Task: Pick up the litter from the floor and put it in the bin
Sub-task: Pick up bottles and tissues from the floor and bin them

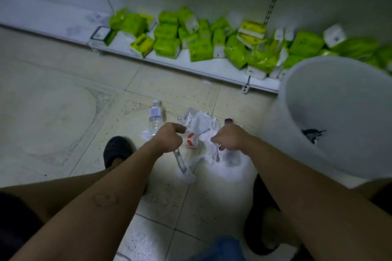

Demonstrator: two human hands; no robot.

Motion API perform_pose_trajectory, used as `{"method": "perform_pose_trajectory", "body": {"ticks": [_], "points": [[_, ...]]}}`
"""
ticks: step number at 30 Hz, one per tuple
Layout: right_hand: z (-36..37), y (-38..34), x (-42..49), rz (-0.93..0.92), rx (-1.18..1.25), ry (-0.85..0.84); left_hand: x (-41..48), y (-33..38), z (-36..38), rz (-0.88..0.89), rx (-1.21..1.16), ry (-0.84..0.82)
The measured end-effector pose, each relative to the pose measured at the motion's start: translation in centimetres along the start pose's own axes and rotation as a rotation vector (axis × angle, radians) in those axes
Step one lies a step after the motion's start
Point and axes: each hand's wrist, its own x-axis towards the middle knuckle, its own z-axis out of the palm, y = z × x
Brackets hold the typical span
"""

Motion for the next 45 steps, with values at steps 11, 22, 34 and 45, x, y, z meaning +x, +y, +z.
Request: {"method": "perform_pose_trajectory", "body": {"ticks": [11,22,34,45], "points": [[-11.1,3.0,-12.0,-0.064,-0.099,0.265,-4.5,9.2,0.4,0.197,-0.120,0.148],[-16.7,10.4,-17.6,0.022,-0.044,0.567,-3.5,24.3,5.4,0.380,-0.308,0.240],[-17.8,15.9,-17.1,0.064,-0.088,0.539,-1.7,26.9,12.4,0.417,0.065,0.013],[-9.9,7.3,-12.8,-0.120,-0.167,0.282,-2.8,15.4,5.8,0.271,0.276,0.168]]}}
